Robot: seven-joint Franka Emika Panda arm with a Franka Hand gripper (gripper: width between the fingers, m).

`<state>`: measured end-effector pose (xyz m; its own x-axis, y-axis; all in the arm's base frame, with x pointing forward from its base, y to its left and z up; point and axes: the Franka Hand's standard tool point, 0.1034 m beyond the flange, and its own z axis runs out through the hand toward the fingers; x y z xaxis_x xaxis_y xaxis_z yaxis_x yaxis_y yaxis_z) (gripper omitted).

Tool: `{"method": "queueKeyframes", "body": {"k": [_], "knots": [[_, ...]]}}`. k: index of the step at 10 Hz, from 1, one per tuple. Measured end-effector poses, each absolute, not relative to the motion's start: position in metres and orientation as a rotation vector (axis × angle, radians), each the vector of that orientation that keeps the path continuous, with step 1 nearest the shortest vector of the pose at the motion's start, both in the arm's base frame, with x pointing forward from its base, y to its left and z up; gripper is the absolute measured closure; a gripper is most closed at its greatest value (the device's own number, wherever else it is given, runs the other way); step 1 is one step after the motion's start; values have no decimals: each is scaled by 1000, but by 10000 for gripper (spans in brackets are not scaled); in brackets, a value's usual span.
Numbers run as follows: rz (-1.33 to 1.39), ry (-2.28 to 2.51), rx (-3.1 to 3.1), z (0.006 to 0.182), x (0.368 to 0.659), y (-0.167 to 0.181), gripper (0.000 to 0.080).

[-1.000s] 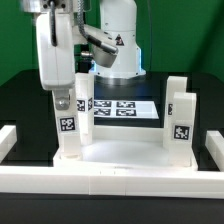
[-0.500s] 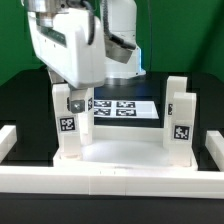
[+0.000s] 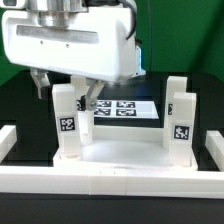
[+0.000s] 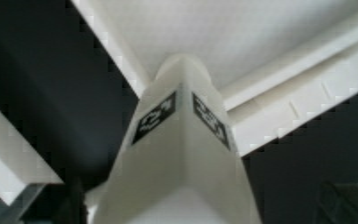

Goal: Assemble desk

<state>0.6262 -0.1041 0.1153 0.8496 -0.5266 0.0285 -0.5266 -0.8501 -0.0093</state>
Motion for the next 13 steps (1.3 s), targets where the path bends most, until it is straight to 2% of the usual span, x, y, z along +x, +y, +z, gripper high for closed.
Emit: {"method": "queueKeyframes", "body": {"k": [5, 7, 9, 10, 13], "knots": [[-68, 160, -3170, 116, 629, -108, 150], [-61, 50, -3184, 116, 628, -109, 150], [-61, 57, -3185, 115, 628, -110, 411], [-59, 55, -3185, 115, 628, -110, 507], [-61, 115, -3183, 115, 628, -110, 507]]}}
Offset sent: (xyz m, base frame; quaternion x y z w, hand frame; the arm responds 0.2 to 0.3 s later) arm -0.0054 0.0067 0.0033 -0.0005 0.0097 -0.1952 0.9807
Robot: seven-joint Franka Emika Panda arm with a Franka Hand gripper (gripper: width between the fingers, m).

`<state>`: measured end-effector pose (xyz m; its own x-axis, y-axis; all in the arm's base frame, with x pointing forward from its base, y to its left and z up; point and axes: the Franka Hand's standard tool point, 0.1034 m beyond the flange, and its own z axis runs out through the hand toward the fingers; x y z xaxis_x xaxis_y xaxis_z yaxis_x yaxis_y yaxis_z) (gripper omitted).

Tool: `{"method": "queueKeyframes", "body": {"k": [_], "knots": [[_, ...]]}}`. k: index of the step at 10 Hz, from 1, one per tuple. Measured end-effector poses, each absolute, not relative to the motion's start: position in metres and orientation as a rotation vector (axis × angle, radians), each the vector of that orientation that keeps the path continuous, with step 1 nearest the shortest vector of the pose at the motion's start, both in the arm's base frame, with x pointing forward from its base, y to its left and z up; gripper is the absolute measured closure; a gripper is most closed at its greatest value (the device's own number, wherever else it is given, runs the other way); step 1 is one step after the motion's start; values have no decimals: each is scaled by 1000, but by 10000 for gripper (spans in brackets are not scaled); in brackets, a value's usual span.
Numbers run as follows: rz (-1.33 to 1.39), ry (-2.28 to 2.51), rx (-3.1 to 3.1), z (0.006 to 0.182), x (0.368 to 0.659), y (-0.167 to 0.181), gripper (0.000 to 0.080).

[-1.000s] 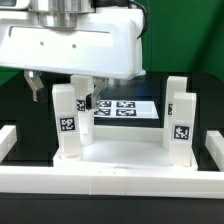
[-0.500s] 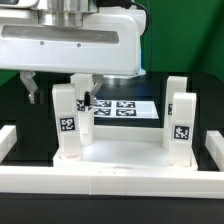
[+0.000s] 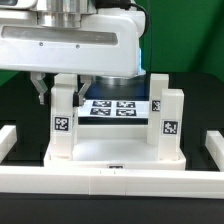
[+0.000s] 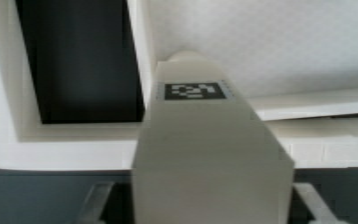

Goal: Assemble desk

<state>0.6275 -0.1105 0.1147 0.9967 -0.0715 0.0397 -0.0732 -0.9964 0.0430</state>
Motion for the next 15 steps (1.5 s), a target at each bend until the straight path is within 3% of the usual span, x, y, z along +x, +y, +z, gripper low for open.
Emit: {"method": "queueKeyframes", "body": {"k": [5, 15], "knots": [[49, -851, 2996, 116, 625, -118, 507], [-25, -2361, 2198, 111, 622, -129, 507]]}}
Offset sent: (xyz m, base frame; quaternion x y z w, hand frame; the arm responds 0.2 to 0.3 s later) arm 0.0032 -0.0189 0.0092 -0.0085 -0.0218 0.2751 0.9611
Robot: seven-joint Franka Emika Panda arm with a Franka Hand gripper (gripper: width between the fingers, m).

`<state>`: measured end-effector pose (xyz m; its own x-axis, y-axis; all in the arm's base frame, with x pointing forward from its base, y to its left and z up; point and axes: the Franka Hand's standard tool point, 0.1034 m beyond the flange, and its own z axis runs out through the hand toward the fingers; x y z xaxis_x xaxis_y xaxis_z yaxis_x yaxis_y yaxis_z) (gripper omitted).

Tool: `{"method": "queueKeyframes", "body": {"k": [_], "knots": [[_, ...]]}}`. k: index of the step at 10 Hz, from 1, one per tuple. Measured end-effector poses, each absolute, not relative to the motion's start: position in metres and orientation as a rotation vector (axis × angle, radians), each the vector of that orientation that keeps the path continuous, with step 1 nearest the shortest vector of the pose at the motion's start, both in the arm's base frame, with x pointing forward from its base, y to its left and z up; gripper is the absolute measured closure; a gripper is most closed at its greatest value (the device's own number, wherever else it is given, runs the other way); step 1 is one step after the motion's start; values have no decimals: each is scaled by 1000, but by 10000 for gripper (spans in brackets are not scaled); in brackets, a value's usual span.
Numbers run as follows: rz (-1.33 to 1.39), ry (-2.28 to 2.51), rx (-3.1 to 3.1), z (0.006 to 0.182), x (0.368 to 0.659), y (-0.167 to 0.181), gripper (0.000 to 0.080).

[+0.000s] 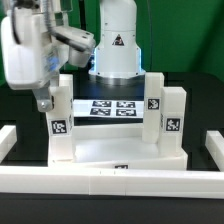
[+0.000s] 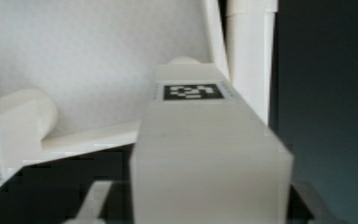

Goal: Assemble desk

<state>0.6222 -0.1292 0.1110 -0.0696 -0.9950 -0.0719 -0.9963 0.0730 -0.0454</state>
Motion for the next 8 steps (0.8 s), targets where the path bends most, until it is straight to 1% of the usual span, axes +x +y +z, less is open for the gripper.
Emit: {"method": "queueKeyframes", "body": {"k": [1, 2, 3, 4, 5, 6, 8], "knots": [[25, 2252, -2069, 111, 623, -127, 416], [21, 2211, -2119, 110, 622, -127, 416], [17, 2156, -2181, 110, 622, -126, 244], [13, 2097, -2245, 110, 623, -123, 244], [2, 1974, -2378, 111, 623, -120, 171], [-14, 1853, -2499, 113, 625, -115, 153], [-70, 1511, -2716, 116, 632, -108, 150]]}}
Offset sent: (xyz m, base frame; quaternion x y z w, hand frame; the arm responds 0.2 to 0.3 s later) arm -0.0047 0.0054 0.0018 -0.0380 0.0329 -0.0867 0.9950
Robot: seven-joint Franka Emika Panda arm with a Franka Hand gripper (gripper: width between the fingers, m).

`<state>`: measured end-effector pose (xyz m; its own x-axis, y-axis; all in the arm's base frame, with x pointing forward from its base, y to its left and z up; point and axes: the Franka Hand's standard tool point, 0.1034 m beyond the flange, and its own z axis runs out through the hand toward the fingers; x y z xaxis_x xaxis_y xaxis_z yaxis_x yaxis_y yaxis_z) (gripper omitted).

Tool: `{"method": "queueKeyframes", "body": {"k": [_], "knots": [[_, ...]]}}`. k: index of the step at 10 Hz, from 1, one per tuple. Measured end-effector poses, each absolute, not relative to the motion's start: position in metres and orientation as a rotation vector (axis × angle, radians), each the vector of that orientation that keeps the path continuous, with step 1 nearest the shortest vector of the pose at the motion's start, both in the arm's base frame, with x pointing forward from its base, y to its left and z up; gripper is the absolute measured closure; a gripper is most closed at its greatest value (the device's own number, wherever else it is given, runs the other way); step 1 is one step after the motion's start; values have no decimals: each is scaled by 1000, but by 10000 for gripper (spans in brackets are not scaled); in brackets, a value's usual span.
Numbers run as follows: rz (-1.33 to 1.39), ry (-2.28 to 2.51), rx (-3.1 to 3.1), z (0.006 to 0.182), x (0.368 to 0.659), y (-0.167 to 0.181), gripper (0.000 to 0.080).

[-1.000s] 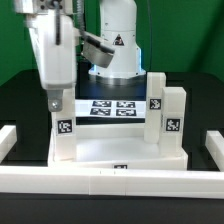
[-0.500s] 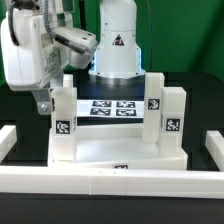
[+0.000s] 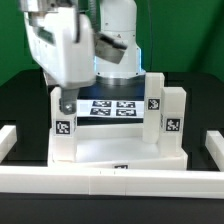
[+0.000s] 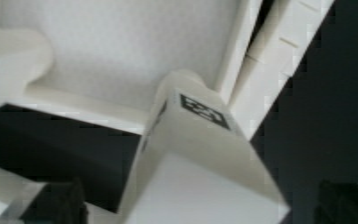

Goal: Assemble desk

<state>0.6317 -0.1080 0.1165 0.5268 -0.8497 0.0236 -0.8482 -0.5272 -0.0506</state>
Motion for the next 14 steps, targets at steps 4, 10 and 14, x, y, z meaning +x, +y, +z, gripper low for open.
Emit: {"method": "queueKeyframes", "body": {"k": [4, 10, 14], "knots": [[-113, 942, -2989, 109, 629, -100, 150], [-108, 262, -3155, 110, 626, -114, 150], [-104, 275, -3155, 109, 626, -115, 512]]}}
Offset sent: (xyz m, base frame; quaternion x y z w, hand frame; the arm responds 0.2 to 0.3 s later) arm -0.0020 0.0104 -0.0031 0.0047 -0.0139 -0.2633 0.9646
